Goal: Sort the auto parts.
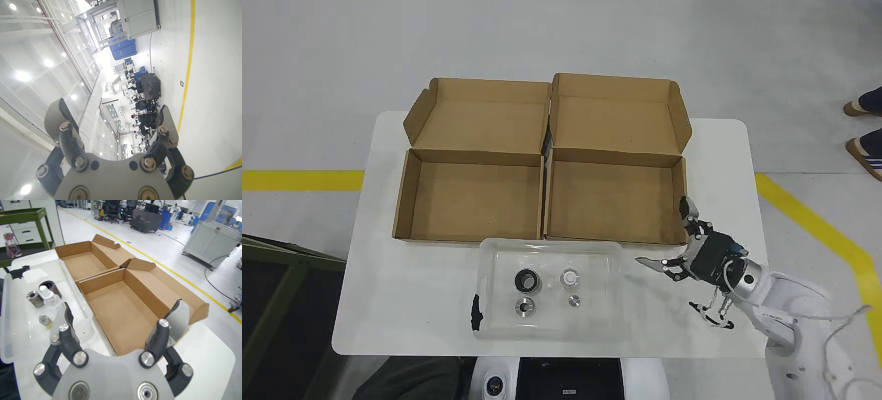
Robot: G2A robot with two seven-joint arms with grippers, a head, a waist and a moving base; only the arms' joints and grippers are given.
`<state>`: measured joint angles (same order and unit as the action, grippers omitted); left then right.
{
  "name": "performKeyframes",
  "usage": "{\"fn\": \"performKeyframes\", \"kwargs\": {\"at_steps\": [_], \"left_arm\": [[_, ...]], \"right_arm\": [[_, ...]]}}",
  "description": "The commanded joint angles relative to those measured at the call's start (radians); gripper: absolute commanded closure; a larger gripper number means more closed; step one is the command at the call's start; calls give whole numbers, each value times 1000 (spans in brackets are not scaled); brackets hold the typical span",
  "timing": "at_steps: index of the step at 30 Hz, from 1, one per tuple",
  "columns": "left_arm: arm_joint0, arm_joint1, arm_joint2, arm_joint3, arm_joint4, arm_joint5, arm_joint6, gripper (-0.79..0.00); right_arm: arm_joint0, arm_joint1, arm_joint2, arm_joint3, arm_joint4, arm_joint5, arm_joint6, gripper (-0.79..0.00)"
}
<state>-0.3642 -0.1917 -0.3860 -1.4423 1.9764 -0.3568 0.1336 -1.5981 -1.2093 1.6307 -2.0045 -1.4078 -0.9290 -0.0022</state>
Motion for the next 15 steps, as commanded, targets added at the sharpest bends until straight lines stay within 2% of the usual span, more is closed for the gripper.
{"fn": "performKeyframes", "kwargs": {"at_steps": [1,6,15], "left_arm": [[0,0,0,0,0,0,0,-785],[0,0,0,0,0,0,0,-785],[0,0,0,0,0,0,0,-785]], "right_arm": [[7,2,-28,-13,-3,-16,29,-785],[23,6,-112,-35,-7,-60,91,-785],[61,8,-261,-26,-34,-63,170,-785]]}}
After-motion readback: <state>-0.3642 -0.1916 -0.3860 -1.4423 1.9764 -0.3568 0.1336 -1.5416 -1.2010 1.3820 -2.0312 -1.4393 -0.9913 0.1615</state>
